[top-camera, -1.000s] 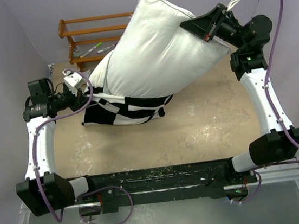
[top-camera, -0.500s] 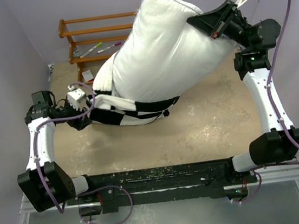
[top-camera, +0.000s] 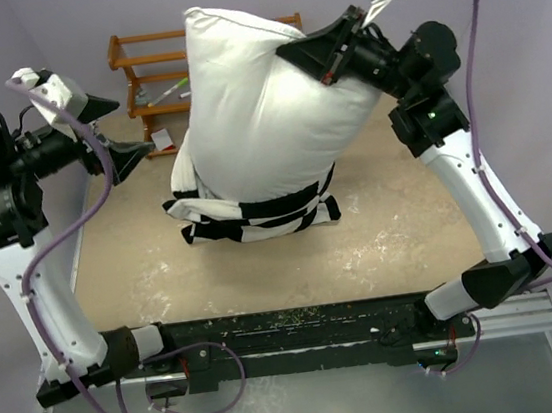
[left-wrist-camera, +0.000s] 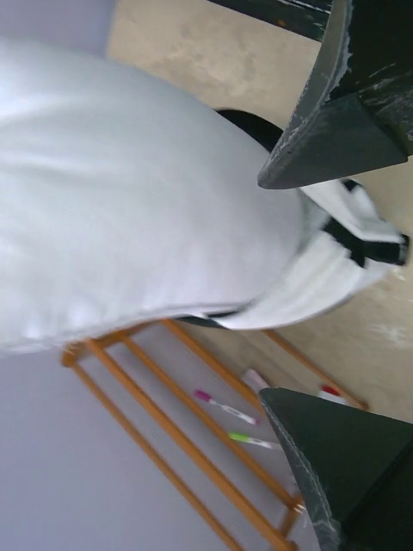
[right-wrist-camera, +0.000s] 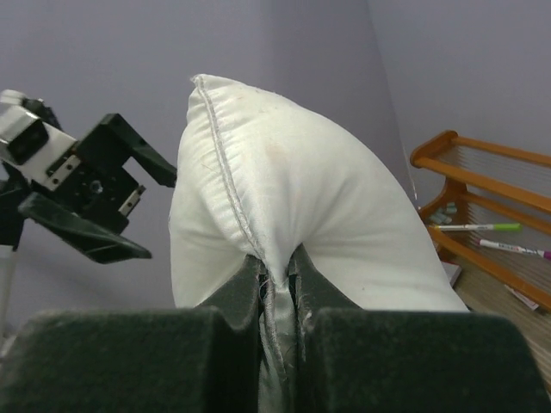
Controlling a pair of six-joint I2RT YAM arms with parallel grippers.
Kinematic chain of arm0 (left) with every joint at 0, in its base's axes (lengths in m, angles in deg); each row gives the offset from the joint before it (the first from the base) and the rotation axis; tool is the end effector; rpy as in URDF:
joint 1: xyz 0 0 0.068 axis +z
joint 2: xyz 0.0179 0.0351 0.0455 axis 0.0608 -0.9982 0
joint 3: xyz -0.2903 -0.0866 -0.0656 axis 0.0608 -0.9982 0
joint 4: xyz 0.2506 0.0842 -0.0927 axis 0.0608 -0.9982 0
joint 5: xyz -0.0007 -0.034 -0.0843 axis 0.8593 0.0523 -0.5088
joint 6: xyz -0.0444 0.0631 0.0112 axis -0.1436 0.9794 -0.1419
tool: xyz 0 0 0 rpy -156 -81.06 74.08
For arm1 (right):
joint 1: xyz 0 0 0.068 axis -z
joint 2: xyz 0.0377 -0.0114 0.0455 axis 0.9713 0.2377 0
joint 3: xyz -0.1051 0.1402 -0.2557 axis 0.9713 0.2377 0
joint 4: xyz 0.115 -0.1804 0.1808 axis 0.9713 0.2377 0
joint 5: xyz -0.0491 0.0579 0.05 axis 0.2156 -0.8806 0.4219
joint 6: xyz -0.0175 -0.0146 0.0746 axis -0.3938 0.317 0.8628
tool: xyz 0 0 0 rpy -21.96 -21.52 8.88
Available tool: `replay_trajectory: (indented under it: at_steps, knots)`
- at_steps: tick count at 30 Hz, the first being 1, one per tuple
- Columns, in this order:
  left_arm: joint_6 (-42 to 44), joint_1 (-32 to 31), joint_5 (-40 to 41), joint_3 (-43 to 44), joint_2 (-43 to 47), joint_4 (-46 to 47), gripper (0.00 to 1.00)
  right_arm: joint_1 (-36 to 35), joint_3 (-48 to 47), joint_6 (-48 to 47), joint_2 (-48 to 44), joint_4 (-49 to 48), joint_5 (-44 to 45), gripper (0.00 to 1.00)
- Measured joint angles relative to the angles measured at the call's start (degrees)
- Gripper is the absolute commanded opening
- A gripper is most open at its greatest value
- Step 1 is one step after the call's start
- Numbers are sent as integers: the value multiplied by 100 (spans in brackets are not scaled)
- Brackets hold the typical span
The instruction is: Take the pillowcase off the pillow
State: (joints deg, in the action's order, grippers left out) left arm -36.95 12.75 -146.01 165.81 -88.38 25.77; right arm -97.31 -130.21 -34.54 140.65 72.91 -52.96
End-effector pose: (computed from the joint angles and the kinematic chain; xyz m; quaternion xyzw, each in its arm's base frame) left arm 0.1985 -0.0052 0.6051 0.3756 0.6487 -0.2284 0.6212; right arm 0.2886 0.1522 0.6218 -0.1724 0.5057 0.5627 0.6308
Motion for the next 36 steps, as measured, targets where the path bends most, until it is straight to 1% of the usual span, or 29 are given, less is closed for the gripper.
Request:
replay_trajectory:
  at_steps: [4, 6, 11, 14, 16, 17, 18, 19, 20, 21, 22, 23, 25, 26, 27, 29, 31, 34, 36]
  knots:
    - [-1497, -393, -96, -726, 533, 1534, 99, -680, -254, -522, 260, 284, 474, 0]
    - [-2050, -682, 4, -813, 470, 2085, 99, -979, -376, -717, 431, 372, 717, 0]
    - [-2953, -1165, 136, -614, -260, 2721, 99, -1604, -868, -1064, 938, 511, 1075, 0]
    - [-3123, -1283, 376, -614, -680, 2736, 99, -1805, -1187, -1233, 1180, 680, 1233, 0]
    - [-3132, -1283, 476, -629, -763, 2730, 99, -1821, -1300, -1309, 1294, 745, 1311, 0]
    - [-3139, -1283, 507, -651, -763, 2743, 89, -1818, -1360, -1329, 1349, 763, 1316, 0]
    - [-3176, -1285, 490, -713, -734, 2822, 76, -1818, -1416, -1342, 1399, 772, 1314, 0]
    - [-3274, -1283, 435, -807, -686, 2944, 57, -1825, -1526, -1346, 1469, 807, 1309, 1]
    - [-3412, -1281, 328, -962, -619, 3163, 34, -1834, -1631, -1346, 1534, 835, 1303, 8]
    - [-3591, -1281, 247, -1084, -575, 3348, 14, -1840, -1703, -1344, 1582, 857, 1300, 17]
    - [-3788, -1283, 136, -1252, -522, 3587, 0, -1843, -1797, -1340, 1635, 892, 1294, 31]
    - [-3945, -1287, 48, -1386, -487, 3762, 0, -1843, -1834, -1335, 1665, 898, 1292, 45]
    - [-4175, -1296, -83, -1591, -472, 4030, 0, -1840, -1840, -1290, 1676, 890, 1298, 64]
    - [-4199, -1300, -101, -1644, -481, 4070, 0, -1838, -1843, -1283, 1668, 879, 1307, 73]
    - [-4205, -1303, -94, -1657, -487, 4059, 0, -1832, -1836, -1274, 1637, 874, 1314, 78]
    - [-4120, -1322, -17, -1661, -490, 4000, 0, -1764, -1665, -1239, 1482, 778, 1316, 85]
    - [-3926, -1375, 199, -1624, -461, 3836, 0, -1600, -1130, -1108, 1086, 586, 1305, 88]
    - [-3600, -1506, 734, -1458, -433, 3526, 0, -1123, 15, -796, 212, 186, 1309, 90]
    - [-3375, -1567, 1169, -1298, -424, 3314, 0, -669, 743, -595, -428, 20, 1379, 90]
